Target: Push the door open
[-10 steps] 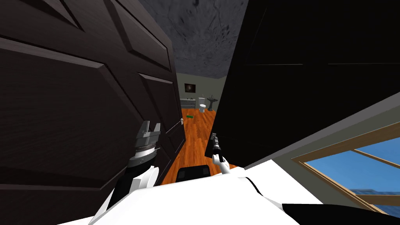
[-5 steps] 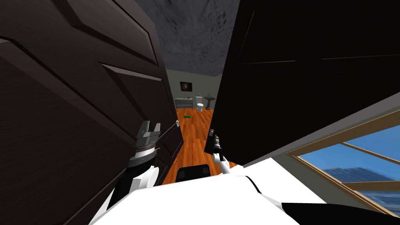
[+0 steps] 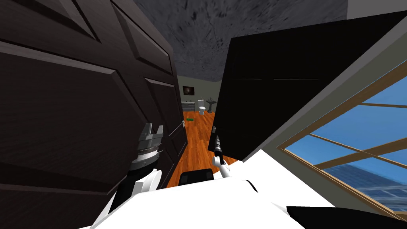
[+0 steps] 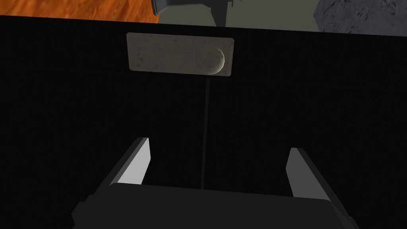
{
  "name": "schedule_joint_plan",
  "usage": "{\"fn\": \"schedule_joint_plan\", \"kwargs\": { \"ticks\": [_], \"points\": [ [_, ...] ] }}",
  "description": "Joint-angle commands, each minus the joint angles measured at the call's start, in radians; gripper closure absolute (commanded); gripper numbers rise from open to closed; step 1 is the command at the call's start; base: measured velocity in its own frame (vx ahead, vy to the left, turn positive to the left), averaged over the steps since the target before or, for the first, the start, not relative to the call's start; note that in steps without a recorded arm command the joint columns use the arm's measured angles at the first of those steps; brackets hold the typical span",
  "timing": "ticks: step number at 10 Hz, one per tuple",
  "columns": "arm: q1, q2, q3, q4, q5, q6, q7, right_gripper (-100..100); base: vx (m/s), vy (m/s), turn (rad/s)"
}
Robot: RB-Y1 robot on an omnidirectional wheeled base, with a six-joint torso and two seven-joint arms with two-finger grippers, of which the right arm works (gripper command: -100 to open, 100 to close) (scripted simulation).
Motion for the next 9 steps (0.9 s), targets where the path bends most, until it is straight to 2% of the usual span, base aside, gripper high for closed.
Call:
{"fn": "schedule_joint_plan", "kwargs": {
  "ticks": [1,2,5,7,9],
  "points": [
    [0.000,0.000,0.000,0.000,0.000,0.000,0.000,-100,-0.070,0.042,-0.015],
    [0.002,-0.019,-0.001,0.002,0.000,-0.008,0.006,-100,0.100,-0.010,0.017],
    [0.004,-0.031,-0.002,0.005,-0.001,-0.018,0.012,-100,0.178,-0.057,0.011],
    [0.005,-0.031,-0.003,0.007,-0.001,-0.027,0.018,-100,0.197,-0.075,0.015],
    [0.007,-0.022,-0.004,0.010,-0.002,-0.036,0.023,-100,0.204,-0.049,0.012]
  ]
}}
